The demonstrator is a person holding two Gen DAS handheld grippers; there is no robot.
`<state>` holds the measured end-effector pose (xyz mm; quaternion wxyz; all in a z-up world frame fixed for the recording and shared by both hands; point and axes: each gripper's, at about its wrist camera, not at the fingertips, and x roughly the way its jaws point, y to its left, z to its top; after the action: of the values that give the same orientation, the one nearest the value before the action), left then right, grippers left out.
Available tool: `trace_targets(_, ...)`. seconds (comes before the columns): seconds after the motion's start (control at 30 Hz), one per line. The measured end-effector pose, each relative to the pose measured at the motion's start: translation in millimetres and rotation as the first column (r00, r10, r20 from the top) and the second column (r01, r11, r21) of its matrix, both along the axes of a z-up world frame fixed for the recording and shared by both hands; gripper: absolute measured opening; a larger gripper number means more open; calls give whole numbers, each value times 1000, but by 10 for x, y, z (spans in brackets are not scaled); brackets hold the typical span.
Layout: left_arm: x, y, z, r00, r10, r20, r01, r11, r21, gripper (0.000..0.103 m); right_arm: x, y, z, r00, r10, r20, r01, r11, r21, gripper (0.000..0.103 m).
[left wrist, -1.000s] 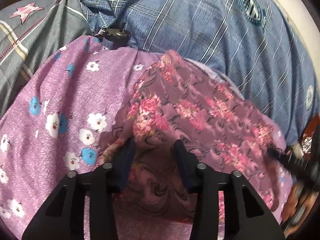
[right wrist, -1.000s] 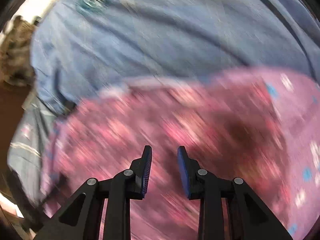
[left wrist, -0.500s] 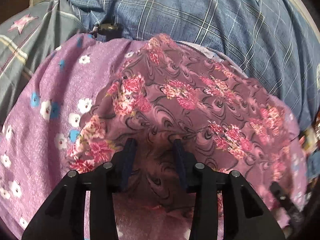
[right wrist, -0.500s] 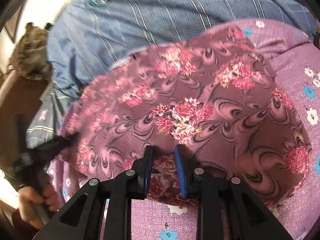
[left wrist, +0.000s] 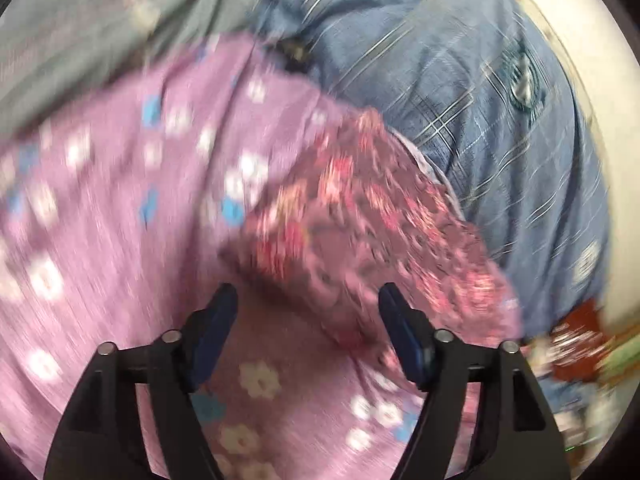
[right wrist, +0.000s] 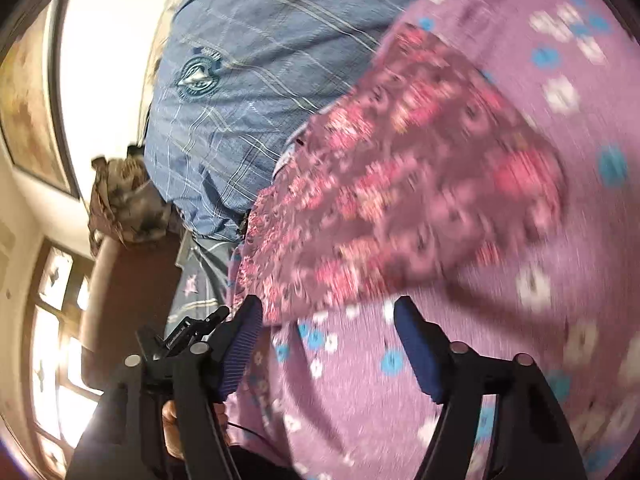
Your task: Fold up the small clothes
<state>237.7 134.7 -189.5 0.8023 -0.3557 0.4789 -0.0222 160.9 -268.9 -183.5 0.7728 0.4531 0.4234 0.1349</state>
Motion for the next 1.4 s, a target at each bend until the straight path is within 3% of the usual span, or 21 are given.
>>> trace_targets(0.1,23,-25,-215,996,-21,-90,12,996,-94,74,13,31,-98,999,-21,-39,21,1000,12,71)
trace_targets(0.23,121,-132,-141,999,-36,-12,34,990,-137,80,109,28,-223,996,-77,-54,78,997,29,71)
trace_targets(0.3,264,-200,-233,997,-64,-36,56,981,-187,80,193,23,-322,993,-96,-64,102,990,95,71)
trace_targets(0.5,462,-152,-354,999,30,13,-25,956,-293,80,428,-29,-383,979,-206,-13,206,968,144,69)
trace_targets(0.6,530,-127,-415,998,66,19,-57,949,-309,56,534,-19,-366,970,-243,22,239,963,127,63)
trace_targets(0.63,543,-116,-426,998,61,14,-54,955,-291,34,555,-23,-367,967,-255,20,251,961,114,56)
trace_targets(0.67,564,-115,-441,998,56,4,-52,961,-271,20,562,-34,-390,964,-266,11,264,960,97,30)
trace_targets(0.7,567,-109,-453,999,52,1,-50,962,-270,20,570,-56,-437,961,-275,-10,275,958,82,17)
trace_targets(0.77,535,-93,-428,999,41,22,-34,961,-276,15,553,-65,-455,960,-281,-14,281,956,82,16)
trace_targets(0.83,512,-89,-326,998,22,65,-4,965,-263,13,514,44,-225,963,-262,66,266,961,-69,15)
trace_targets(0.9,443,-90,-172,993,4,121,28,963,-267,13,393,135,26,958,-238,162,263,951,-160,13)
trace_targets(1.03,72,33,99,984,-21,178,71,956,-283,13,-13,125,264,964,-192,186,223,961,-165,13)
trace_targets(1.1,-153,94,188,982,-29,186,82,955,-284,13,-253,158,365,972,-163,172,192,966,-172,13)
trace_targets(1.2,-680,152,265,979,-87,183,120,977,-177,13,-698,236,420,984,-103,142,131,971,-202,13)
trace_targets(1.27,-922,172,108,988,-94,123,111,984,-142,15,-874,247,293,996,-64,60,75,977,-202,19)
trace_targets(1.33,-953,163,-181,994,-107,18,109,985,-134,17,-968,232,63,994,-43,-96,20,973,-232,27)
trace_targets(1.37,-946,171,-292,994,-104,-32,98,984,-149,23,-1035,187,-37,984,-55,-168,16,975,-222,31)
trace_targets(1.4,-957,201,-372,994,-96,-51,86,980,-180,25,-1074,162,-60,981,-54,-185,17,980,-198,33)
